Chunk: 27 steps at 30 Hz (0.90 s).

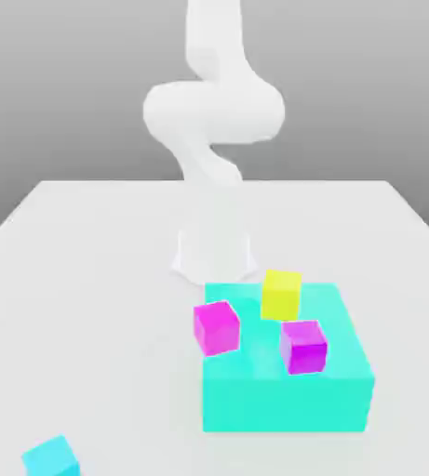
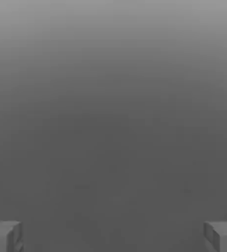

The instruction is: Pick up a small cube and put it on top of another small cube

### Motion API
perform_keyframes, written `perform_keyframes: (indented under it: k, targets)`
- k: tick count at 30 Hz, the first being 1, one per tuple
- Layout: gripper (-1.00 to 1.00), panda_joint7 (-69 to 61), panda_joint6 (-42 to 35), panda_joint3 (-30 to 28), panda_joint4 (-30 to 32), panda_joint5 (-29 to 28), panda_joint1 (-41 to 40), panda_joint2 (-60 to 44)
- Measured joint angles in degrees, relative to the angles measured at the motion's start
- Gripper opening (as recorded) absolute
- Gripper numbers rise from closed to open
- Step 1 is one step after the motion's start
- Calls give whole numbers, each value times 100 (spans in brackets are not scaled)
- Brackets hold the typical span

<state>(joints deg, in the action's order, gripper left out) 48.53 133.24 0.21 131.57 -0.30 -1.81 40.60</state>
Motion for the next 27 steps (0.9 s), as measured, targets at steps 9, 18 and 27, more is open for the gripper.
perform_keyframes:
  k: [9, 18, 27]
  targets:
    - [0, 995, 530, 5, -77, -129, -592, -1906]
    - [0, 1910, 1051, -189, -152, -170, -1024, -3775]
    - [0, 2567, 1570, -398, -228, 156, -1349, -5645]
